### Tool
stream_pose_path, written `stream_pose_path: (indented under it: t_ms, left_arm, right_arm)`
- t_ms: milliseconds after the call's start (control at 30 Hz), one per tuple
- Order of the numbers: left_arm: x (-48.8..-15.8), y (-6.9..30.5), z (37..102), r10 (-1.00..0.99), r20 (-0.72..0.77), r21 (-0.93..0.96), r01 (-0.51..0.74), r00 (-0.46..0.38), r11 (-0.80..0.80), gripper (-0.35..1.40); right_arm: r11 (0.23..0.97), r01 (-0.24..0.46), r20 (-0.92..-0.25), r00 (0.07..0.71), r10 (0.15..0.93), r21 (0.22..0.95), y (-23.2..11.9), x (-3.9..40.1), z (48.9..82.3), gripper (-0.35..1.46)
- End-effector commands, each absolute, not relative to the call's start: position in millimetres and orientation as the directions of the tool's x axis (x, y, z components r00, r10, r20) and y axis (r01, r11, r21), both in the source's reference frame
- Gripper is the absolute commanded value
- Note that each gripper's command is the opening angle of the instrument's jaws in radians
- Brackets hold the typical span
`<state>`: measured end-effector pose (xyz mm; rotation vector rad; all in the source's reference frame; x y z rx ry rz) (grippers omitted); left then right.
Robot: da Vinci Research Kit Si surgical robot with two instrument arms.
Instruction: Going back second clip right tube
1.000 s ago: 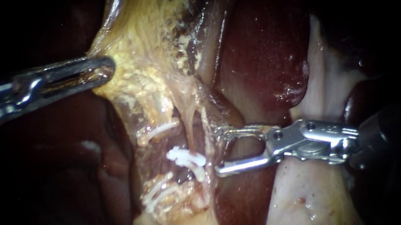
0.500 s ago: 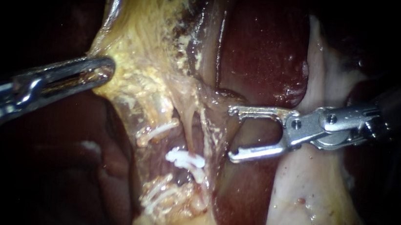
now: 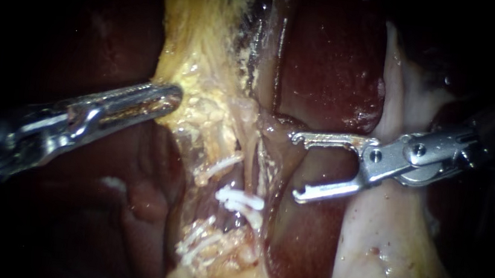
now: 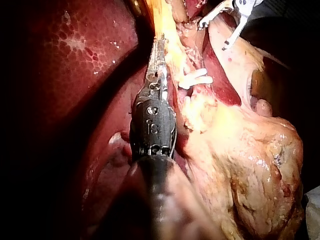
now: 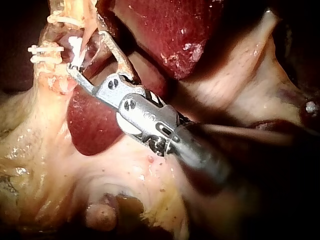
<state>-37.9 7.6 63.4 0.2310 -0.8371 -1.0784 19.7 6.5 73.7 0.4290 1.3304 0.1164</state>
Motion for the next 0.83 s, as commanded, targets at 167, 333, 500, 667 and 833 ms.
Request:
stream_pose_path:
  t_ms: [167, 333, 500, 667, 833]
  left_arm:
    - [-39.0, 7.4, 64.8, -0.844, 0.485, 0.549, 0.673, 0.227, 0.496, -0.35]
    - [-39.7, 7.3, 65.0, -0.844, 0.482, 0.549, 0.67, 0.235, 0.5, -0.35]
    - [-39.7, 7.2, 64.9, -0.845, 0.48, 0.549, 0.67, 0.238, 0.5, -0.35]
    - [-39.8, 7.2, 64.9, -0.845, 0.478, 0.548, 0.67, 0.24, 0.5, -0.35]
    - [-39.8, 7.1, 64.7, -0.845, 0.478, 0.549, 0.67, 0.24, 0.5, -0.35]
  right_arm:
    - [0.916, 0.163, -0.914, 0.245, 0.324, 0.368, 6.5, 19.7, 73.7, 0.6]
    - [0.916, 0.163, -0.914, 0.245, 0.324, 0.368, 6.5, 19.7, 73.7, 0.6]
    - [0.915, 0.163, -0.914, 0.245, 0.323, 0.368, 6.4, 19.7, 73.6, 0.6]
    - [0.915, 0.164, -0.914, 0.245, 0.323, 0.368, 6.4, 19.7, 73.6, 0.6]
    - [0.915, 0.164, -0.914, 0.245, 0.324, 0.368, 6.4, 19.6, 73.6, 0.6]
